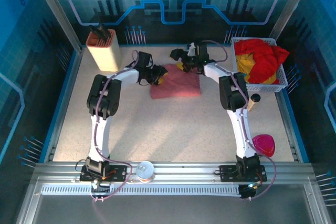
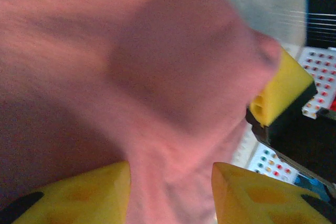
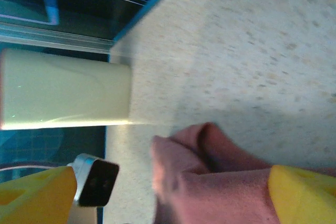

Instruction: Fold and stack the t-shirts

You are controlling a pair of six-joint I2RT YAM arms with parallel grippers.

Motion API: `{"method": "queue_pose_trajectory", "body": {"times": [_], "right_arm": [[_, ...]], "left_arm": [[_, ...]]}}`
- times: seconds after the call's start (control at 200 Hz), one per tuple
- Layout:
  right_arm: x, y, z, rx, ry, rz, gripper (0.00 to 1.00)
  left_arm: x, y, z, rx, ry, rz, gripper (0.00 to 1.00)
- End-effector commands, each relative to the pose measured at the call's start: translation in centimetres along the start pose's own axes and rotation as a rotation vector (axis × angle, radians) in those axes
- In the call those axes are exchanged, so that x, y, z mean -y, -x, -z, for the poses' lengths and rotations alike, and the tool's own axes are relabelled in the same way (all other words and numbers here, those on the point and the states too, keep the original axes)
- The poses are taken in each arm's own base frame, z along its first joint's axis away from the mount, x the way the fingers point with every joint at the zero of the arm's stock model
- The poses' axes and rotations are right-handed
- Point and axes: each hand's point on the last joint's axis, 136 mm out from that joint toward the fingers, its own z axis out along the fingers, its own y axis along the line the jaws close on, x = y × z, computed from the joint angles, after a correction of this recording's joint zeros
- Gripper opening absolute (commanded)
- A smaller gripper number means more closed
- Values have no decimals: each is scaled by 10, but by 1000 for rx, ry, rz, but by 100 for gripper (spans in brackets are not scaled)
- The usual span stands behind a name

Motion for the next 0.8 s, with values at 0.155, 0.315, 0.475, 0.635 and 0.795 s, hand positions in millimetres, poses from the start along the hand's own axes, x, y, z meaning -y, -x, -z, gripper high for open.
{"method": "queue_pose_trajectory", "body": {"times": [0.155,0.315,0.475,0.635,0.795], "right_arm": [[29,-1,4,-2,-88,-84,95],[-10,12,29,17,-12,-20,96],[-59,22,63,43,48,68,97],[-93,18,94,48,96,123,98],[-99,2,122,55,77,153,98]], "left_arm": [[-49,7,10,-10,183,5,45],[-37,14,50,17,140,-35,49],[-26,21,98,31,156,-156,57],[-36,20,106,-35,231,-281,64],[-47,19,90,-83,285,-345,67]]}}
